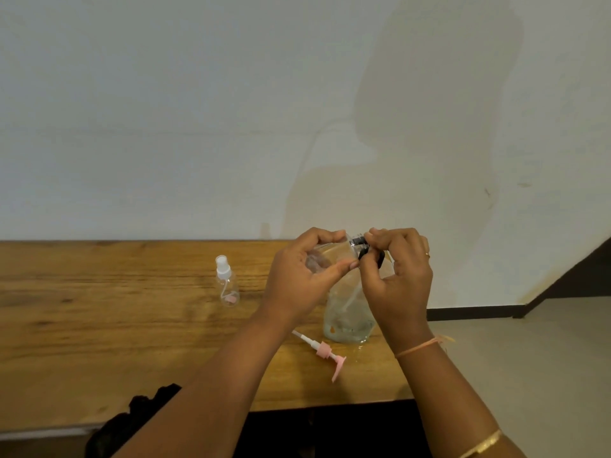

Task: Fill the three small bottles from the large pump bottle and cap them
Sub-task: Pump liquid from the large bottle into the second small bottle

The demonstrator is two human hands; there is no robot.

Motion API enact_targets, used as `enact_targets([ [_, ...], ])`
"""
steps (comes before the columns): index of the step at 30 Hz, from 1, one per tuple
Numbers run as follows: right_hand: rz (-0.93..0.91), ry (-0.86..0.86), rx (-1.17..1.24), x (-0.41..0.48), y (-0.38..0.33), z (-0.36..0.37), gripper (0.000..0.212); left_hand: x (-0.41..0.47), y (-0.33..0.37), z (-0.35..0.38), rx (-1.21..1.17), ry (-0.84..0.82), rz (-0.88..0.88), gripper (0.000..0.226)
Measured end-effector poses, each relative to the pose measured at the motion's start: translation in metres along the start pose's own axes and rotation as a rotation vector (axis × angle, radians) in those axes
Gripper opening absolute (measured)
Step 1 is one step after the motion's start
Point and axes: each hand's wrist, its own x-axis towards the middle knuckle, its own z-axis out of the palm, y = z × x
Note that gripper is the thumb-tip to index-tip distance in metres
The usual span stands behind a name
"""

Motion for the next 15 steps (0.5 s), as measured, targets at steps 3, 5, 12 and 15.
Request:
enact_targets([
  [3,0.020,0.007,0.060,0.000,-0.004,-0.007,0.019,-0.001,0.005,0.000,0.009,0.003,0.024,0.034],
  [5,0.016,-0.007,0.075,0.003,-0.006,-0.013,0.019,-0.001,0.008,0.000,0.029,0.003,0.047,0.034],
  [12,0.031,-0.049,0.069,0.007,-0.003,-0.011,0.013,0.004,0.007,-0.001,0.047,0.001,0.020,0.034],
  [15,0.025,-0.057,0.084,0.004,0.000,-0.009,0.012,0.003,0.004,-0.002,0.051,-0.019,0.012,0.033],
])
